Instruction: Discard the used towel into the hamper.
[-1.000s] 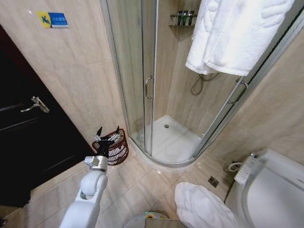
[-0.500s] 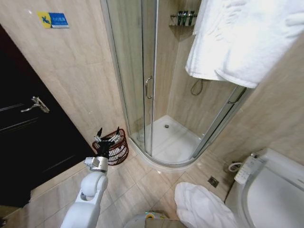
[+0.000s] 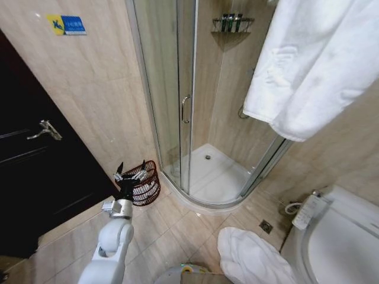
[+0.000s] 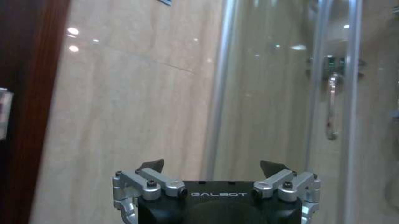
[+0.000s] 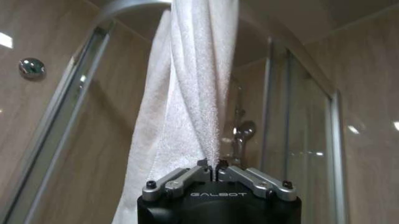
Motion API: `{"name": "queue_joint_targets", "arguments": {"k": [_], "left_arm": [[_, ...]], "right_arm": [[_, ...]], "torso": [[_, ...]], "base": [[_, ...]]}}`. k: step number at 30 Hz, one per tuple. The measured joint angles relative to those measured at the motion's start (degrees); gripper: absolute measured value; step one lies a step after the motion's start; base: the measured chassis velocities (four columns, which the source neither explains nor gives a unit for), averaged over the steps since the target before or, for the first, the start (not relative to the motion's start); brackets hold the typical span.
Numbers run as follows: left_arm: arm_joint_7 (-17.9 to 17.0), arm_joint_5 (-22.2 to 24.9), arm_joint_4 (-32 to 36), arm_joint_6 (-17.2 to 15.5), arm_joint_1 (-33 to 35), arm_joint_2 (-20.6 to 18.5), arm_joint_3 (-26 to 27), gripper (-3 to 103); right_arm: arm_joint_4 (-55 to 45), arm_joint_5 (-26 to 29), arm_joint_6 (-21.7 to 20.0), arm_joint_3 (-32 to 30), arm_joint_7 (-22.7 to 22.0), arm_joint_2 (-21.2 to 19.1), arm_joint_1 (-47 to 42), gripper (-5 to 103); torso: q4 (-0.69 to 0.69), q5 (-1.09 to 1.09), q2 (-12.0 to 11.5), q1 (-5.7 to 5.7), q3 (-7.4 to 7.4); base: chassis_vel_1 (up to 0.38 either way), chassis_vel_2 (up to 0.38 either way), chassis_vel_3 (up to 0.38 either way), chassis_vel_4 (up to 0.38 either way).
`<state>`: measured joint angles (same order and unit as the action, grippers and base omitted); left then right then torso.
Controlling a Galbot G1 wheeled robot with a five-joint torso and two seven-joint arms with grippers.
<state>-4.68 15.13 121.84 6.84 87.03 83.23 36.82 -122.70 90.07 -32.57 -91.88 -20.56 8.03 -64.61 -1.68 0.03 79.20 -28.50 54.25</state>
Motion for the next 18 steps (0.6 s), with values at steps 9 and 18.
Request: {"name": "queue_joint_targets", "arguments": {"k": [9,18], "left_arm": [[-0.48,-1.47,0.54,0.23,0.90,1.25,0.59,100],[-0.73,-1.88,0.86,-0.41,0.96,0.58,0.76,100]], "right_arm": [[-11.47,-10.45,-1.02,-2.92,2.81,17.73,-9.01,1],[-18.19,-23.43,3.27,-0.04,11.78,39.71,-21.85,1]], "torso": [[-0.03,-0.06,0.00,0.00,0.00],[-0.05,-0.02,0.00,0.00,0.00]], "base": [[0.000,0.000,0.000,0.000],[0.000,0.000,0.000,0.000]]}}
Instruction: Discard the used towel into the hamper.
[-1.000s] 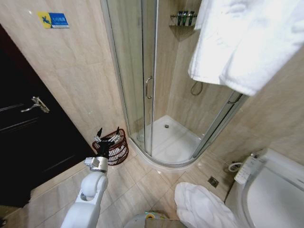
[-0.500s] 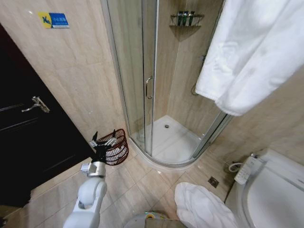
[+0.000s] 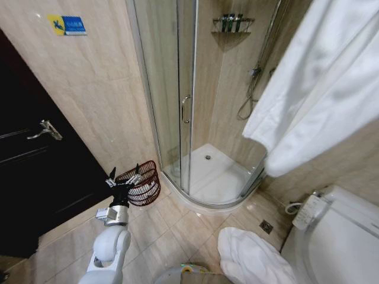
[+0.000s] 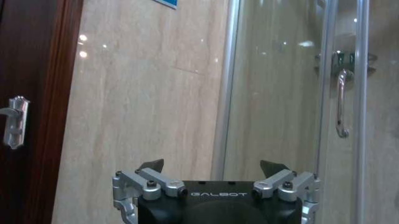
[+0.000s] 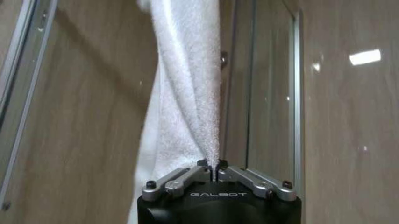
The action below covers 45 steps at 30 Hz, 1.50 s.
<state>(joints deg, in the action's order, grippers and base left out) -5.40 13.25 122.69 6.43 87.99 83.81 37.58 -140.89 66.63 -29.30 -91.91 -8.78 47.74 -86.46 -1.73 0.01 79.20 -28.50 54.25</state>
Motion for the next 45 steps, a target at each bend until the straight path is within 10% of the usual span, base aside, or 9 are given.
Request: {"name": "queue_joint_targets", "arguments": {"k": [22,31,37,45], "left_arm": [[0.17,-1.02,-0.17,1.61,1.46,1.02,-0.75,100],[0.23,-1.57,-0.78,2.12,1.24,1.56,-1.10,100],[0.28,-1.75,-1.21,2.44,1.21,1.93,-1.22,100],[0.44,-2.07,-1.40,1.98,-0.53,1.65,-2.54,100]], "right_arm": [[-2.27,-14.16,-0.45,15.36,11.28,18.72,-5.15,1],[0.85,-25.23,-0.10,22.83,17.96,21.23,-3.06,1],[3.13,-29.93,8.29,26.78,23.59,21.71,-2.50,1],[-2.26,-26.35,10.37,22.24,18.37,17.24,-0.23,1]], "torso": [[0.03,-0.02,0.00,-0.01,0.01],[0.03,0.00,-0.01,-0.01,0.01],[0.02,0.03,-0.02,-0.02,0.02],[0.02,-0.07,-0.01,-0.01,0.00]], "base": [[0.000,0.000,0.000,0.000],[0.000,0.000,0.000,0.000],[0.000,0.000,0.000,0.000],[0.000,0.000,0.000,0.000]]}}
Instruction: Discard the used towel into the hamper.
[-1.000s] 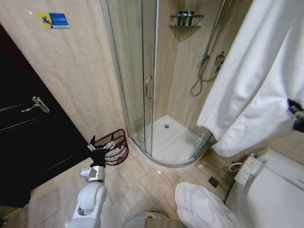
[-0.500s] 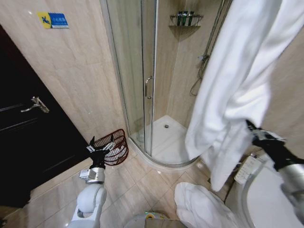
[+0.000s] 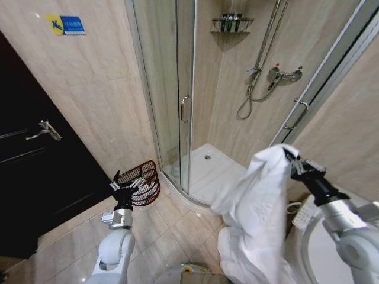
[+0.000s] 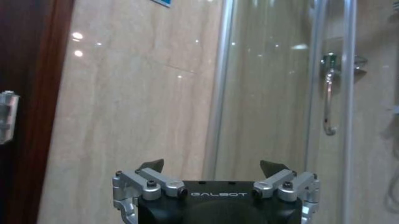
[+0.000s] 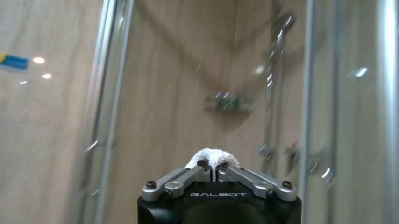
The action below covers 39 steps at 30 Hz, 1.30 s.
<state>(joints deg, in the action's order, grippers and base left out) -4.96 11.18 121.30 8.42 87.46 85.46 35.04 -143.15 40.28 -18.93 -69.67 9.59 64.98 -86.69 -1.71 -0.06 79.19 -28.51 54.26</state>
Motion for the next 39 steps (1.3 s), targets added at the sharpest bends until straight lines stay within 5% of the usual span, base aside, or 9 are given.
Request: {"name": "queue_joint_targets", "arguments": {"k": [5,11,23,39], "left_arm": [[0.12,0.07,-0.14,-0.17,-0.40,-0.36,-0.07,100],[-0.09,0.25,0.31,0.11,0.14,-0.24,0.23,100],[-0.07,0.43,0.33,0.72,0.26,-0.91,0.01,100],[-0.03,2.08,-0.24,1.42,-1.19,-1.56,-0.54,100]], "right_arm": [[-0.20,5.53,-1.89,-3.52,-9.00,-3.84,0.53,1],[-0.21,9.35,-1.31,-4.92,-12.52,-7.77,1.72,1],[-0.22,21.05,-1.35,-10.68,-21.08,-22.13,7.26,1],[-0.14,17.09,-5.40,-8.73,-18.78,-13.93,3.75,1]], "torso": [[0.01,0.08,0.00,0.00,0.00],[0.02,0.08,0.00,0.00,0.01],[0.01,0.04,0.00,0.00,0.00],[0.02,0.04,0.00,0.00,0.00]], "base": [[0.000,0.000,0.000,0.000],[0.000,0.000,0.000,0.000],[0.000,0.000,0.000,0.000],[0.000,0.000,0.000,0.000]]}}
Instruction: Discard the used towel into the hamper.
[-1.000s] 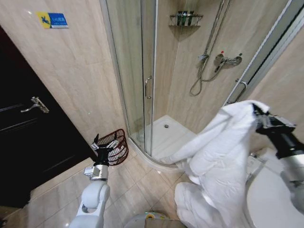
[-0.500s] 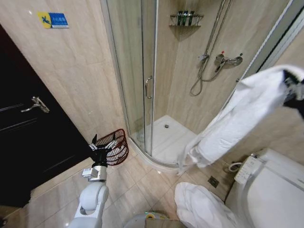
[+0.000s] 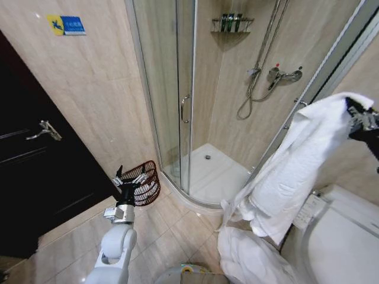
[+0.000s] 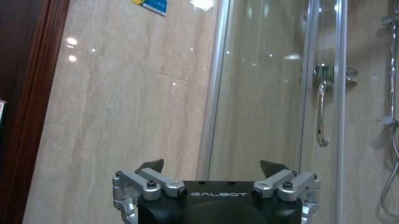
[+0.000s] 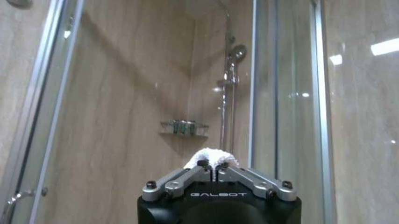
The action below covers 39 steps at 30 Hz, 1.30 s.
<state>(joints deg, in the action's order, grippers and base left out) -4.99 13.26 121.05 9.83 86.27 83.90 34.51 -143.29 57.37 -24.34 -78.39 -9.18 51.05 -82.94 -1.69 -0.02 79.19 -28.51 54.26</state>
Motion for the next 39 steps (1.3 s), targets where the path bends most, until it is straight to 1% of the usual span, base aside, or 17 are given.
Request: {"name": "queue_joint_targets", "arguments": {"k": [1,4,6,11,18,32,36,37,39], "left_arm": [[0.00,0.00,0.00,0.00,0.00,0.00,0.00,100],[-0.12,0.38,-0.40,-0.23,-0.39,-0.10,-0.04,100],[-0.15,0.59,-0.43,-0.66,-0.47,-0.24,-0.03,100],[-0.11,1.21,-0.31,-1.48,-0.56,-0.57,0.21,100],[-0.07,1.42,-0.74,-1.55,-0.81,-1.05,0.48,100],[0.06,1.29,-0.98,-1.58,-0.96,-0.96,0.27,100],[0.02,1.28,-0.98,-1.26,-0.78,-1.02,0.31,100],[-0.10,1.27,-1.02,-0.77,-0.80,-1.03,0.31,100],[-0.13,1.05,-1.17,-0.24,-0.91,-1.01,0.31,100]], "right_arm": [[0.00,0.00,0.00,0.00,0.00,0.00,0.00,1],[0.04,-2.28,0.00,0.39,2.12,2.63,-1.16,1],[0.04,-3.30,-0.01,0.65,3.06,3.51,-1.34,1],[0.05,-4.16,-0.25,1.33,3.63,4.18,-1.15,1],[0.06,-5.45,-0.25,1.74,4.91,5.46,-1.61,1],[0.06,-5.68,-0.13,1.82,5.59,6.40,-2.10,1],[0.05,-6.35,-0.02,1.82,5.71,6.70,-2.19,1],[0.05,-7.20,-0.01,1.83,5.74,6.79,-2.27,1],[0.04,-7.85,0.13,1.93,5.77,6.97,-2.32,1]], "torso": [[0.00,0.00,0.00,0.00,0.00],[-0.02,0.03,0.00,0.00,0.00],[-0.02,0.02,0.00,0.00,0.00],[-0.01,0.01,0.00,0.00,0.00],[-0.02,0.02,0.00,0.00,0.00],[-0.01,0.02,0.00,0.00,0.00],[0.00,0.01,0.00,0.00,0.00],[0.02,0.01,0.00,0.00,0.00],[0.03,0.01,0.00,0.00,0.00]], "base": [[0.000,0.000,0.000,0.000],[0.000,0.000,0.000,0.000],[0.000,0.000,0.000,0.000],[0.000,0.000,0.000,0.000],[0.000,0.000,0.000,0.000],[0.058,0.060,0.065,0.061],[0.103,0.111,0.103,0.110],[0.114,0.086,0.128,0.124],[0.107,0.075,0.087,0.094]]}}
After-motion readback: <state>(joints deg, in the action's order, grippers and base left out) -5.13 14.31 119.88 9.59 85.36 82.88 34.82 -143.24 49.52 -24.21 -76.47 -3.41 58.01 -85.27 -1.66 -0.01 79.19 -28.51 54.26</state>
